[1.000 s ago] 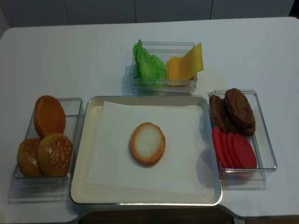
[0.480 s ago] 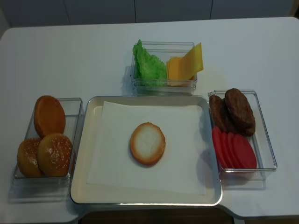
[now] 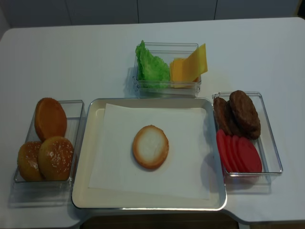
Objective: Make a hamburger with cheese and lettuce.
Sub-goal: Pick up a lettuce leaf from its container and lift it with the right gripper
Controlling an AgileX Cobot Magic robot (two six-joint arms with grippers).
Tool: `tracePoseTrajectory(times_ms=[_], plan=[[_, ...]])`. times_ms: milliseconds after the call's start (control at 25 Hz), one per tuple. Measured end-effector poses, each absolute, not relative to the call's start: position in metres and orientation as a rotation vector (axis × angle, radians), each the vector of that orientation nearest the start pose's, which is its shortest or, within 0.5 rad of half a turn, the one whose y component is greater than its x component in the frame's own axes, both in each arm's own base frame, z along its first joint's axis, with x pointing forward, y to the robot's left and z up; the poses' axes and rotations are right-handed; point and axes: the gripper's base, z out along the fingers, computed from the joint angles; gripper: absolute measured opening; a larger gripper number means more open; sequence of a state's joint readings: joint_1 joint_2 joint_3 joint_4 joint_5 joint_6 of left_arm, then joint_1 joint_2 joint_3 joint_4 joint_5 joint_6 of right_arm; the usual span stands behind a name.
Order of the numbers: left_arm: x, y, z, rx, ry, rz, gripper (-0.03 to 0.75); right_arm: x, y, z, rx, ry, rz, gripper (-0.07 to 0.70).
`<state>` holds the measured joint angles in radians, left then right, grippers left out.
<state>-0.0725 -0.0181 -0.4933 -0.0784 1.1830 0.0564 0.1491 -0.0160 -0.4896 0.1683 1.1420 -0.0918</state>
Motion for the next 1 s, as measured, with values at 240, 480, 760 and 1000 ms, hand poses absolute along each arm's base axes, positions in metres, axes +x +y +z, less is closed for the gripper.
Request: tracePoseTrajectory(times_ms=[240,480,760,1000], plan=[[-0.013,-0.006,0.266,0.149,2.149,-0.105,0.324,-0.012,0.016,0.271,-0.251,2.082,0.308,0.475],[-0.013,-0.006,0.266,0.149,2.149,-0.105,0.324,-0.013,0.020,0.272,-0.276,2.070,0.351,0.475],[-0.013,-0.006,0.266,0.149,2.149,-0.105,0.324,0.011,0.029,0.282,-0.322,2.137,0.410,0.475],[-0.013,-0.006,0.266,0.149,2.149,-0.105,0.324,0.038,0.042,0.301,-0.364,2.182,0.550,0.475]])
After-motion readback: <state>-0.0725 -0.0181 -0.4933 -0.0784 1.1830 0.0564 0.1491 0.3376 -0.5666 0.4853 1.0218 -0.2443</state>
